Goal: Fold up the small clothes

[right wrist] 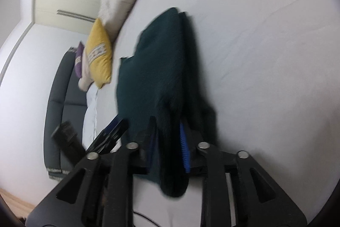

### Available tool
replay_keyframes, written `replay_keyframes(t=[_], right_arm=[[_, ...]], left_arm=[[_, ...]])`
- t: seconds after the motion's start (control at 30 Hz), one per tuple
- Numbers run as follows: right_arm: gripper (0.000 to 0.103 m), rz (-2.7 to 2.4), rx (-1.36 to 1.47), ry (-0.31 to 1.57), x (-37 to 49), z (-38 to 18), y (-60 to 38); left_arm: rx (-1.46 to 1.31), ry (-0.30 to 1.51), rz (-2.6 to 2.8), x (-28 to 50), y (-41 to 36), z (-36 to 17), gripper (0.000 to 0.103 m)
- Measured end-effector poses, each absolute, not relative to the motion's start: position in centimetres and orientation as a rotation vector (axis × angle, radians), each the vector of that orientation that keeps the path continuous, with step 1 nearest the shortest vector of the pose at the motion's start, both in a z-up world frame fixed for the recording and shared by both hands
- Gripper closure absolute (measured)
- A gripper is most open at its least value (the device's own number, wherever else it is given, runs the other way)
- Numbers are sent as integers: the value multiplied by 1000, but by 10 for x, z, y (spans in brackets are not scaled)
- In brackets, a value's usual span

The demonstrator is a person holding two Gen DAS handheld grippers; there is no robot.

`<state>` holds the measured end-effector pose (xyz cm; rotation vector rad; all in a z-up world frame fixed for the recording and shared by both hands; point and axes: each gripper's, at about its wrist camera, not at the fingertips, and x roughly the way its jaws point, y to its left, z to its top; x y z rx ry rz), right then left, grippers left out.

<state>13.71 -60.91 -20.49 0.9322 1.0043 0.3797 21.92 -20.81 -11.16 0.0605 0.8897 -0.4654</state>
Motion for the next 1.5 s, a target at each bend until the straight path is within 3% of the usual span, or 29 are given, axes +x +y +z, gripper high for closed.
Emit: replay_keyframes(t=[0.1,0.13,0.17,0.2,0.4,0.57,0.77,1.07,1.23,1.33,1.37,1.5], right_arm=[[76,398,872,1057,122,-205,-601],[82,386,856,1091,121,-210,-599],[95,356,843,1110,120,-215,-600],[96,346,861,1112,118,-219,-604],[97,335,870,1024,107,-197,-620],[98,363,996,1033,105,-249,-630],[79,379,865,1069,97,-213,-619],[79,332,745,966,131,-148,-626],[79,393,753,1042,197,-162,-595],[93,324,725,1113,228,-188,-588],[102,315,761,1108,233,-194,-594],[103,277,821,1061,245,-198,-622]], left_arm=[[64,891,-460,217,-212,-111,27],[63,894,-459,217,-212,-111,27],[64,897,-460,217,-212,-111,27],[65,899,-461,217,-213,-110,27],[52,880,-476,217,-218,-103,28],[90,883,-463,220,-221,-119,24],[68,894,-471,224,-215,-114,24],[93,888,-465,222,-217,-114,23],[96,892,-468,224,-218,-116,22],[98,895,-468,226,-219,-118,22],[94,894,-469,226,-219,-118,21],[90,885,-475,224,-220,-115,21]])
